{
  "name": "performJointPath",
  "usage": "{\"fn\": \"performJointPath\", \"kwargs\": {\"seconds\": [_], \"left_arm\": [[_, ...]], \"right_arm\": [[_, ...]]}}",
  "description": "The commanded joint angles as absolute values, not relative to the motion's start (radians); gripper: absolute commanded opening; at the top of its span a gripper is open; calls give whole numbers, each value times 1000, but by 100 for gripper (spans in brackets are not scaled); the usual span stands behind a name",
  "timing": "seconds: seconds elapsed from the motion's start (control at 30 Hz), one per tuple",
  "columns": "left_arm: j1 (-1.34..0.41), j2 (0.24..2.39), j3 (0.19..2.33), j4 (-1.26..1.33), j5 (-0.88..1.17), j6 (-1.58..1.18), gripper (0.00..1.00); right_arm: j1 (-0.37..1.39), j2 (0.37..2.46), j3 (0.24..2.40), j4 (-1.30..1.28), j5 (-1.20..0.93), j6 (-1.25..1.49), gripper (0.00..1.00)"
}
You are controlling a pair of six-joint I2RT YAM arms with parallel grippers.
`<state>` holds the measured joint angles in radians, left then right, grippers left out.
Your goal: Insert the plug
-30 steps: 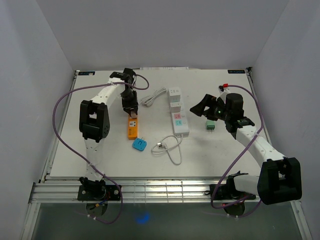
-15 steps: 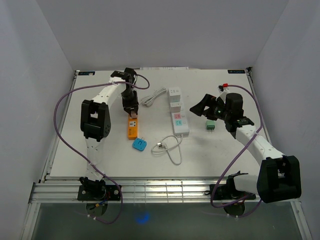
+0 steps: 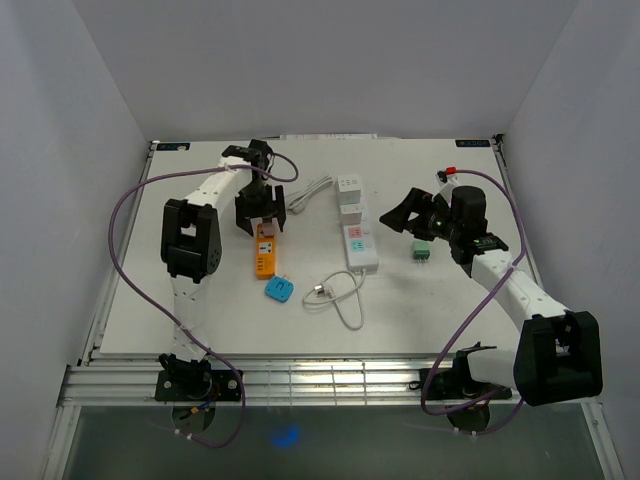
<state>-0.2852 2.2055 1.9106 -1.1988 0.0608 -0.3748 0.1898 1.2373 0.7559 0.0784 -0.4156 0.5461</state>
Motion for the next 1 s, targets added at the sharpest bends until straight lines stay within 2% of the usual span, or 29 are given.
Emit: {"fn": "performJointPath", "kwargs": {"seconds": [0.0,0.07,0.23,0.33,0.67,0.83,0.87,0.97], "left_arm": [[-285,2115,1898,-1180,71,-367,90],[-285,2085,1891,-1167,74,-365,95],[-285,2036,1882,-1158,61,-365,95],[-285,1997,1861,-1138,49,-362,95],[-285,1669,1536,-871,81,-379,98],[-285,1573,1435,-778,98,-396,98],[-285,1533,1410,-755,98,-412,98],[-285,1465,1287,-651,155,-446,98]], "right_arm": [[183,1226,761,115,-425,545,90],[183,1226,761,110,-420,542,90],[183,1221,762,71,-376,526,92],[183,1203,761,8,-298,502,97],[181,1252,822,-229,66,374,97],[179,1337,871,-284,115,273,100],[181,1347,880,-313,139,267,96],[181,1376,884,-311,181,253,94]]}}
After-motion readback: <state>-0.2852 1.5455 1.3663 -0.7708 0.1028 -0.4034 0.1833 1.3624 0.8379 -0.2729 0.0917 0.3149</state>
